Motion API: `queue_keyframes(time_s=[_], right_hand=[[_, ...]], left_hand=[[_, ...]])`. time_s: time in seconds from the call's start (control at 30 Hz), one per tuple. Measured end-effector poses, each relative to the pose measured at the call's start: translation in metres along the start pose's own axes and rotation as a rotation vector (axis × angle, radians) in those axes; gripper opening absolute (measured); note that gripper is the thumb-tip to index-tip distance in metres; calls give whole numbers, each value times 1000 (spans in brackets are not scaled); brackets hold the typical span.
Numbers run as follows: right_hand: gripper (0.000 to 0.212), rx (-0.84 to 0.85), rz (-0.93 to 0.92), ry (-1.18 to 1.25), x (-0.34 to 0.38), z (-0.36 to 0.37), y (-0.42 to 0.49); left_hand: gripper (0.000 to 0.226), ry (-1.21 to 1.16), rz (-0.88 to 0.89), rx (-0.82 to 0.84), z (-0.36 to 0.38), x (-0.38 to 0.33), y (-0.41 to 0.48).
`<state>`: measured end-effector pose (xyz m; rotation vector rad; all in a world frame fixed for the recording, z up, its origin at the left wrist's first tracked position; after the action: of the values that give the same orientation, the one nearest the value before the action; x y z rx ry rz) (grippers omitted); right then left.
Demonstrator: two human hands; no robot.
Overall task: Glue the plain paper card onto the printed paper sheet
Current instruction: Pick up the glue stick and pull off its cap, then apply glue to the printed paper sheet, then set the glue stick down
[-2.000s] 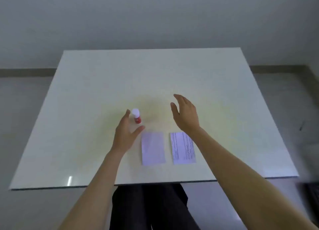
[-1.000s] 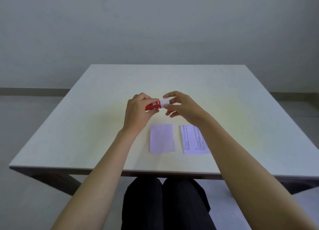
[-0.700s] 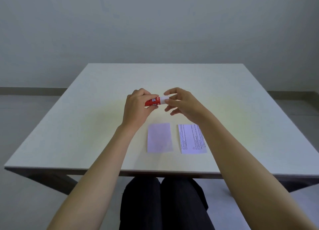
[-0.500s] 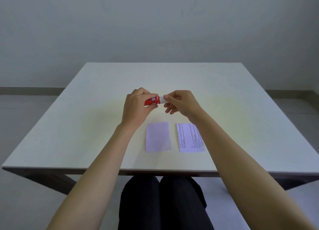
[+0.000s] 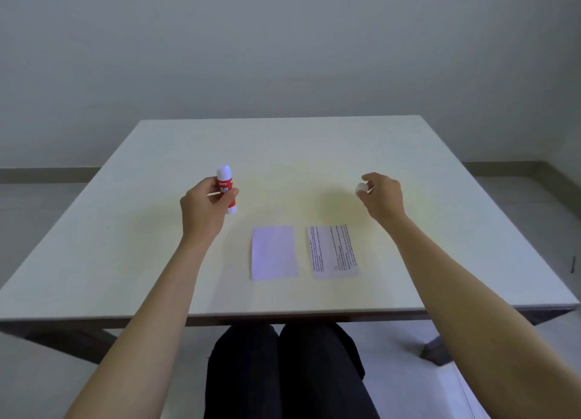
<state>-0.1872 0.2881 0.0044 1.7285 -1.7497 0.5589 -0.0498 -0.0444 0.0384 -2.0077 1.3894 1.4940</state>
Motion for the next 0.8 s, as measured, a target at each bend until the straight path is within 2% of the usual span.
queue_keyframes(time_s=[0.33, 0.43, 0.5, 0.53, 0.63, 0.67, 0.73, 0.8], right_hand=[[60, 84, -73, -93, -8, 11, -11], [70, 13, -115, -94, 8, 2, -18], [60, -38, -146, 72, 34, -1, -33], [53, 11, -134, 220, 49, 3, -42], [32, 369, -35, 758, 89, 38, -74], [27, 430, -6, 904, 97, 45, -82], [21, 444, 35, 1123, 105, 47, -90], [16, 436, 51, 1200, 107, 46, -93]], left_hand=[[3, -94, 19, 51, 23, -16, -2], [3, -171, -4, 54, 31, -22, -3], [5, -264, -43, 60, 43, -32, -7], [7, -316, -55, 55, 49, -40, -9], [7, -489, -94, 6, 67, -64, -13], [10, -529, -107, -6, 71, -69, -14], [14, -562, -133, 0, 74, -73, -15], [17, -589, -166, 22, 74, -71, -16]])
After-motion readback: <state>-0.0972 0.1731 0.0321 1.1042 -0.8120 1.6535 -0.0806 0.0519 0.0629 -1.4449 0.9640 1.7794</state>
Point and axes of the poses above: each hand's wrist, its own y-axis towards the middle knuckle, its own z-axis out of the palm, x = y × z, the point moved 8 cm from there along y, towards the middle knuckle, and after that the axes turned 4 degrees about z, right-handed, at the moved point
